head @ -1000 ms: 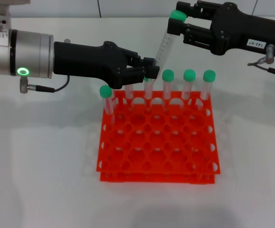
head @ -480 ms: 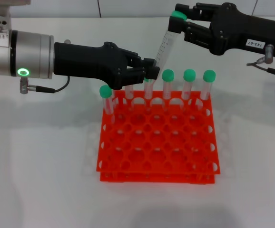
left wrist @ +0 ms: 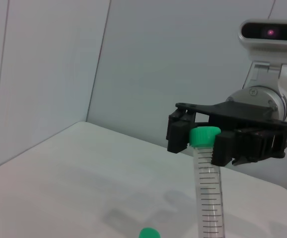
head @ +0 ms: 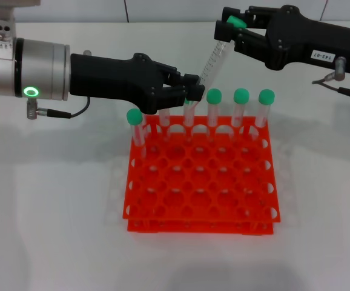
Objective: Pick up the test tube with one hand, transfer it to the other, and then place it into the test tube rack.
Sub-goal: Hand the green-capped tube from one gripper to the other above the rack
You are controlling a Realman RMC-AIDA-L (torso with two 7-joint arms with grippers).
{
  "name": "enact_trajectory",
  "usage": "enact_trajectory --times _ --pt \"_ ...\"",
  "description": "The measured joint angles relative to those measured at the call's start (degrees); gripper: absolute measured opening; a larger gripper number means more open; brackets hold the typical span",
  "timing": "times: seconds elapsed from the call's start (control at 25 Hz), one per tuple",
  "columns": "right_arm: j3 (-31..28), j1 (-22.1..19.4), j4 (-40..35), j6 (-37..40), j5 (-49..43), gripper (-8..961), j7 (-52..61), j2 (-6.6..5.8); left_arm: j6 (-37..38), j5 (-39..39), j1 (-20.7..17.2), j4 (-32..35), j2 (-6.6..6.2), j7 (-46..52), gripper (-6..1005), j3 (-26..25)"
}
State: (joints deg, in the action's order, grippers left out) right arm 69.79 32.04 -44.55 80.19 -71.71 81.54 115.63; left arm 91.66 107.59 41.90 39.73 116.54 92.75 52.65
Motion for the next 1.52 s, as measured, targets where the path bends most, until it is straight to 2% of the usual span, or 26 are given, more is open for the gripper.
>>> enact_trajectory --times 0.12,0.2,1.52 --pt "0.0 0.1 0.1 0.0 0.0 317 0.0 -0.05 0.0 0.0 0.0 0.0 0.0 0.0 179 0.0" --pt "0.0 0.1 0.1 0.0 0.0 280 0.0 -0.06 0.0 0.0 0.0 0.0 0.0 0.0 179 0.0" --pt "0.2 0.2 0.0 0.4 -0.5 279 -0.3 -0.23 -0.2 0.0 -0.6 0.0 0.18 -0.2 178 0.0"
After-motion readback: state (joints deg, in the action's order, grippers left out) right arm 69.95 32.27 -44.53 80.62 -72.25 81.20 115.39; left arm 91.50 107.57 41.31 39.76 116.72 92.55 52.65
